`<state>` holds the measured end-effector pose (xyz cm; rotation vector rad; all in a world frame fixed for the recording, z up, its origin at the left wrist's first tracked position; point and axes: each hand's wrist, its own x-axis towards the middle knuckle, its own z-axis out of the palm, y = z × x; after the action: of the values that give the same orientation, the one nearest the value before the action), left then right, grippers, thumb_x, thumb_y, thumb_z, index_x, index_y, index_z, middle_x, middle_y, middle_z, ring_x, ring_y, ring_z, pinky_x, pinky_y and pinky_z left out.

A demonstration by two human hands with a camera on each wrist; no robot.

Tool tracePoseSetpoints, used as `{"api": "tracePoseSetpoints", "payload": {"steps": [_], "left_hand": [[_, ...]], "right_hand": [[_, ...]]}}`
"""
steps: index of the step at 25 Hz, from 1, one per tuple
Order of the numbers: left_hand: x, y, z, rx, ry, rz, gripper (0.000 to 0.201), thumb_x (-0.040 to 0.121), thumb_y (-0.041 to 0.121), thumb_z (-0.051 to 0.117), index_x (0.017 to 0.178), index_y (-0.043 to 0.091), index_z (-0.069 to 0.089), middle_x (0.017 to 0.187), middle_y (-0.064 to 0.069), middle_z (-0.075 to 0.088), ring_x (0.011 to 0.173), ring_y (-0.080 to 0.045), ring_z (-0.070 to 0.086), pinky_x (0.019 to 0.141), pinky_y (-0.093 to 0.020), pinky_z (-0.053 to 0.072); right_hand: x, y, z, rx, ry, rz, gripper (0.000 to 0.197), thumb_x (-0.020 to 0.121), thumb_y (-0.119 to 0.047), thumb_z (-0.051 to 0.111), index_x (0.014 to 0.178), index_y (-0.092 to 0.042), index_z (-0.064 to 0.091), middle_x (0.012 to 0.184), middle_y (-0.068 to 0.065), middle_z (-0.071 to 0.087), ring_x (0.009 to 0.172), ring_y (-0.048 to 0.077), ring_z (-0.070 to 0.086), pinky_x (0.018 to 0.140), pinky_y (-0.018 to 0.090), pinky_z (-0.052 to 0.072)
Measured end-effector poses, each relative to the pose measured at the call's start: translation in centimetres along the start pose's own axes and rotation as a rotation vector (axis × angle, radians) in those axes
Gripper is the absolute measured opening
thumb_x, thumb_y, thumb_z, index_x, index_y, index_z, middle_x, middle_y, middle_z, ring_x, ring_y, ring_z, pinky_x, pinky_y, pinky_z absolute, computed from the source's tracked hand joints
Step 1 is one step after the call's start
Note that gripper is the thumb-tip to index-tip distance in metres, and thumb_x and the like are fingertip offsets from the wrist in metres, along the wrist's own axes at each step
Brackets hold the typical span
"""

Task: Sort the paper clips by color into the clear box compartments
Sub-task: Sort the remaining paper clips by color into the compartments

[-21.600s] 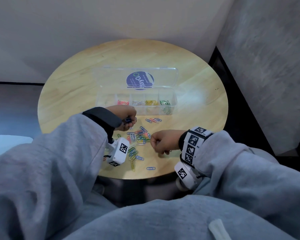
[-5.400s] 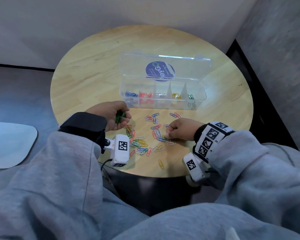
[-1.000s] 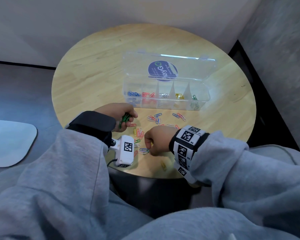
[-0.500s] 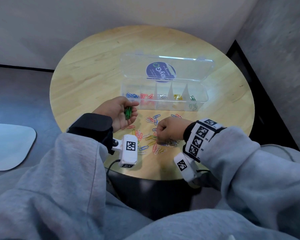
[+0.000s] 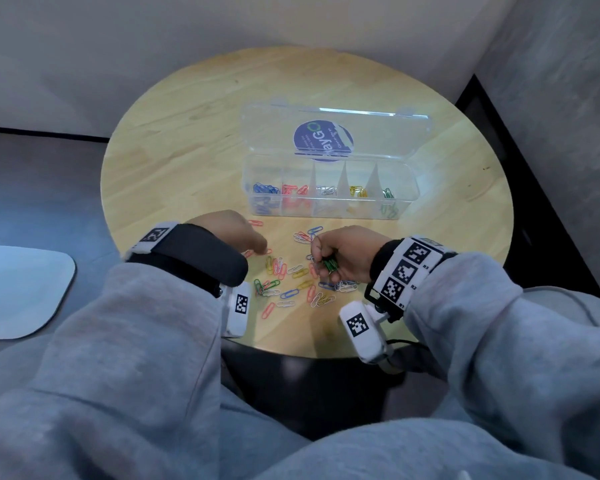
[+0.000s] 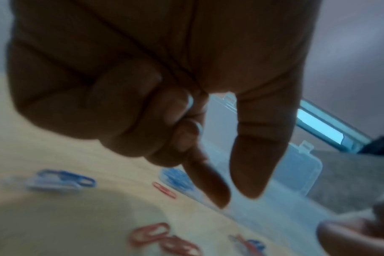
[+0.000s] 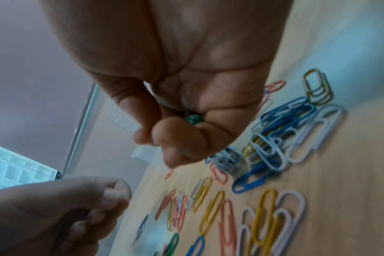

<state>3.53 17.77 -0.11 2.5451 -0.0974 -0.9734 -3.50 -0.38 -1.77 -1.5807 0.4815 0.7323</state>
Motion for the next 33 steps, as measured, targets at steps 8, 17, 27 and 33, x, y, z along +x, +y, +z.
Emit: {"api": "tracePoseSetpoints", "payload": {"steps": [8,17,27,33], "left_hand": [[-0.8,-0.1,1.7,0.224,-0.146,0.128,0.022,0.080,0.004,0.063,0.074,0.024,0.056,0.064,0.011,0.051,0.057,-0.004,0.045,0.044,-0.013,0.037],[0.5,-0.5,2.5,0.268,-0.211,0.151,0.023,0.075,0.013,0.074,0.065,0.024,0.056,0.064,0.010,0.056,0.062,-0.008,0.049,0.059,-0.020,0.039],[0.3,-0.4,-0.6,-0.405,-0.050,0.020,0.026,0.088,0.006,0.052,0.064,0.009,0.044,0.061,-0.005,0.039,0.048,-0.016,0.033,0.050,-0.022,0.023],[-0.5,-0.3,-0.9,-0.796,0.007,-0.005,0.022,0.091,0.002,0.041,0.070,0.006,0.046,0.066,-0.009,0.051,0.027,-0.003,0.045,0.031,-0.011,0.033]], "right_hand": [[0.4,-1.1,2.1,-0.614,0.005,-0.124,0.010,0.082,-0.010,0.064,0.078,-0.018,0.060,0.060,-0.002,0.056,0.045,0.006,0.048,0.042,0.015,0.037],[1.3,-0.8,4.6,-0.945,0.022,-0.174,0.017,0.081,-0.009,0.062,0.080,-0.025,0.060,0.053,-0.005,0.053,0.044,0.014,0.052,0.052,0.025,0.049],[0.9,-1.1,4.7,-1.128,0.034,-0.277,0.010,0.080,-0.017,0.067,0.088,-0.019,0.062,0.064,-0.010,0.048,0.055,0.010,0.048,0.050,0.021,0.038],[1.1,-1.1,4.8,-1.147,-0.006,-0.170,0.008,0.078,-0.007,0.057,0.078,-0.014,0.062,0.062,-0.001,0.057,0.054,0.016,0.054,0.055,0.024,0.049]]}}
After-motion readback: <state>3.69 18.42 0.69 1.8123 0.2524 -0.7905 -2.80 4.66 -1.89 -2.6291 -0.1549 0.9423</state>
